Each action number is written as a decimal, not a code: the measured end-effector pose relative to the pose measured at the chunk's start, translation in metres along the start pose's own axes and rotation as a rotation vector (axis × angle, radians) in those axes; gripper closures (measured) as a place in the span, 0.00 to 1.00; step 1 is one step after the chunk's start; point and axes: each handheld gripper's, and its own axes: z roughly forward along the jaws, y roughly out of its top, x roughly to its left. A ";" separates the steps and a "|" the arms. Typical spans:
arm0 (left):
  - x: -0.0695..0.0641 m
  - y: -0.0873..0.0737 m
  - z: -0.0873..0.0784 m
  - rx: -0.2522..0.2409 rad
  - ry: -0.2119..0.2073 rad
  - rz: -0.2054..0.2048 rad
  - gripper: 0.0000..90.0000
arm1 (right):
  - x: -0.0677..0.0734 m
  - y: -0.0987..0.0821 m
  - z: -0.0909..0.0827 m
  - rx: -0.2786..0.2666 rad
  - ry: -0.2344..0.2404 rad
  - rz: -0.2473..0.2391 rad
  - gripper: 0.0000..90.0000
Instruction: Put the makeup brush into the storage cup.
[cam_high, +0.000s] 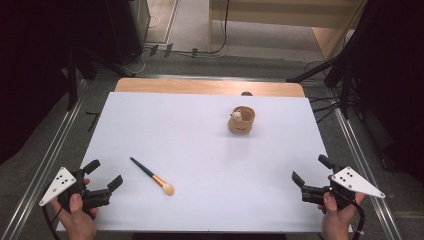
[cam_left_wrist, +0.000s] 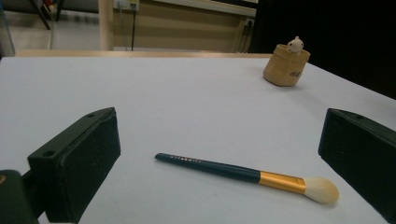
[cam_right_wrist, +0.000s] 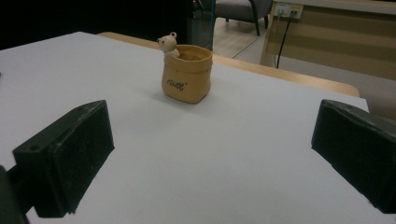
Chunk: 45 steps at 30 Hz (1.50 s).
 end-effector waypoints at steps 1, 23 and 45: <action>-0.001 0.001 0.001 0.006 -0.001 0.006 0.00 | 0.000 0.000 0.000 0.000 0.000 0.000 0.00; -0.013 0.044 0.050 0.311 -0.294 0.195 0.00 | 0.003 -0.006 0.010 0.066 0.025 0.006 0.00; -0.031 0.051 0.108 0.726 -0.418 0.448 0.07 | 0.003 -0.012 0.014 0.104 0.050 0.009 0.00</action>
